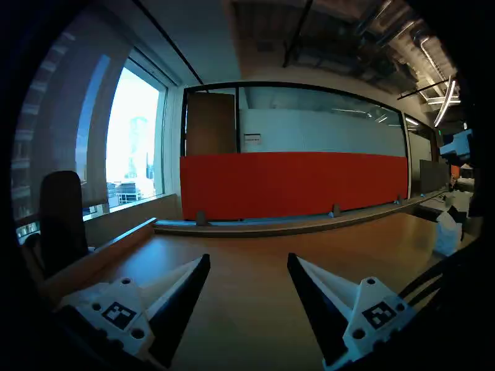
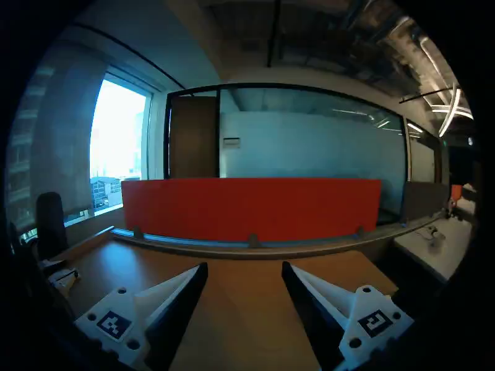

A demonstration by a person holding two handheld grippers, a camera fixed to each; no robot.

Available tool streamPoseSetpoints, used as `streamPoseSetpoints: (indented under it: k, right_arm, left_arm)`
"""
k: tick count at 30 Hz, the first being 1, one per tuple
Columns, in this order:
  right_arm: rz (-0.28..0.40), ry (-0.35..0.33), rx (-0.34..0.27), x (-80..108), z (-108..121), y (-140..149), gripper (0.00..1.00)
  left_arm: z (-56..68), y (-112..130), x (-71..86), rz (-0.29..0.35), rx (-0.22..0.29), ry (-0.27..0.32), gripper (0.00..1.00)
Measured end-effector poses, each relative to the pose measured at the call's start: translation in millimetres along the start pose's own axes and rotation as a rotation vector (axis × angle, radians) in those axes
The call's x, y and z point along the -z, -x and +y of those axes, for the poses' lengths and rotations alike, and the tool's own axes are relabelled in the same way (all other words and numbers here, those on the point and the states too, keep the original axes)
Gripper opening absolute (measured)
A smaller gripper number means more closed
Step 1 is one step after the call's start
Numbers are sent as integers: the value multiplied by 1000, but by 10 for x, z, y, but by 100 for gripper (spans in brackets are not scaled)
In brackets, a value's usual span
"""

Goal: Fold towel

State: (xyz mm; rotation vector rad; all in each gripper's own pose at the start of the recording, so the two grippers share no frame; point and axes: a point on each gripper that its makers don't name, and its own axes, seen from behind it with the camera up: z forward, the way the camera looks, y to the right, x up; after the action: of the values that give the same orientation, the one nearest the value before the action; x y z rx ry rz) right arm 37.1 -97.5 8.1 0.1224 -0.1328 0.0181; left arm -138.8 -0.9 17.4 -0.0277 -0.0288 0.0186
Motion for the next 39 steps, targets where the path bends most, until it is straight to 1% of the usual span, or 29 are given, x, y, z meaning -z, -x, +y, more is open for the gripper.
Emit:
streamPoseSetpoints:
  k: [5,12,20,24,29,35,39]
  right_arm:
    - [-5,-8,5,-97,-59,147,92]
    - [0,-27,1,-180,-138,287,92]
    - [6,-39,1,-207,-117,421,92]
    - [7,-39,-5,-204,-83,461,92]
    - [9,-39,-9,-190,-36,486,92]
    - [7,-30,-13,-179,46,525,92]
    - [4,-29,-17,-176,75,554,92]
  left_arm:
    - [-10,215,-24,7,9,-18,93]
    - [-3,435,-37,24,20,-32,92]
    - [67,629,-41,30,14,-39,92]
    - [89,673,-35,38,7,-45,93]
    - [103,661,-33,51,12,-44,92]
    - [51,659,-6,51,21,-53,92]
    - [46,655,-1,50,22,-51,92]
